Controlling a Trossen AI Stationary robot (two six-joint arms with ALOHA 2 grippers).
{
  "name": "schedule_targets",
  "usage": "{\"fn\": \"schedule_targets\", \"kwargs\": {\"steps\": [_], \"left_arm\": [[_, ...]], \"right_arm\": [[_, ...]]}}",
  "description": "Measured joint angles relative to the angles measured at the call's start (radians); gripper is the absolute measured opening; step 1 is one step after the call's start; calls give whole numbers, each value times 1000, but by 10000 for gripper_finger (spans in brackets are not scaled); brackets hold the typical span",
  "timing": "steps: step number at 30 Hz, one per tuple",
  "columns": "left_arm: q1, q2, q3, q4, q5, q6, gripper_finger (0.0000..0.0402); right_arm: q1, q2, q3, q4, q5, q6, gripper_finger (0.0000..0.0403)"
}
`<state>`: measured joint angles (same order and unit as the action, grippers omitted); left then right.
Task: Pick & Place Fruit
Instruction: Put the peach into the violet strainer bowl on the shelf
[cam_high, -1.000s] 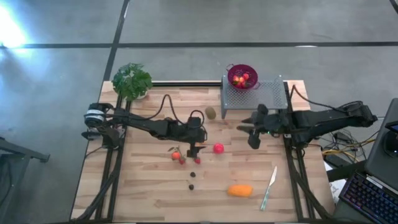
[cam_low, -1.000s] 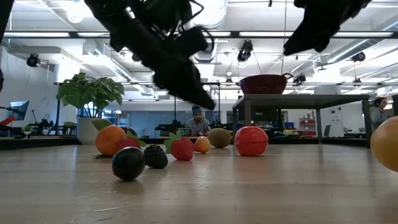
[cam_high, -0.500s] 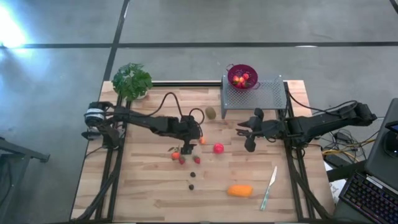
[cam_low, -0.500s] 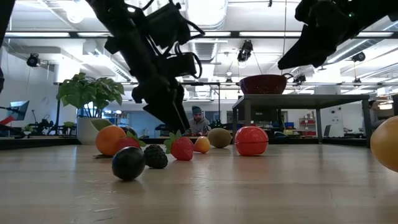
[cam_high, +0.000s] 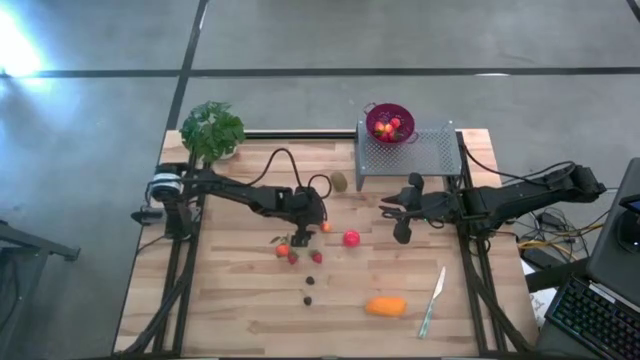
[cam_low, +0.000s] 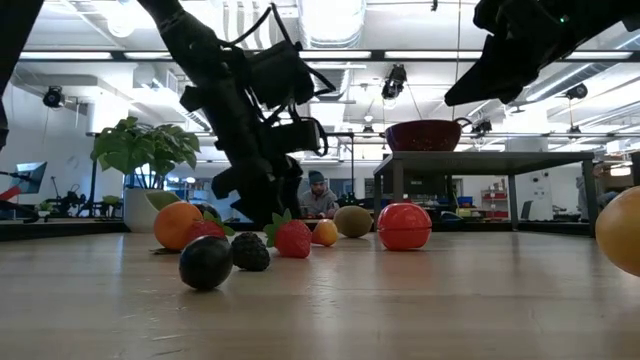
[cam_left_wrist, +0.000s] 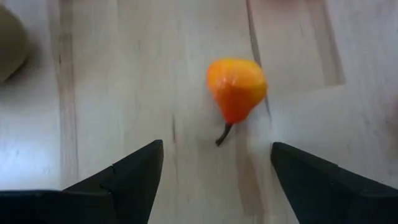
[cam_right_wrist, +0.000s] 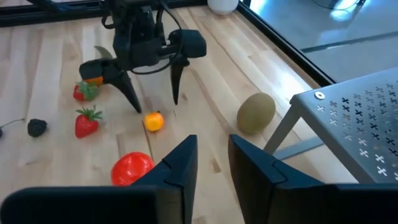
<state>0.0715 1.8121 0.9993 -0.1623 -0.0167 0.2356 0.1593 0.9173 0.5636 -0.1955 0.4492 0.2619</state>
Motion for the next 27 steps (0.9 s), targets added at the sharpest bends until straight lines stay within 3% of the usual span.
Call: {"fn": "schedule_targets", "kwargs": {"steps": [20,27], "left_arm": [[2,53,6,75,121,-32,289],[3,50,6,68,120,-37,245]], "right_arm": [[0,0,1,4,-1,0,58],[0,0,1,3,-1,0,52]]}}
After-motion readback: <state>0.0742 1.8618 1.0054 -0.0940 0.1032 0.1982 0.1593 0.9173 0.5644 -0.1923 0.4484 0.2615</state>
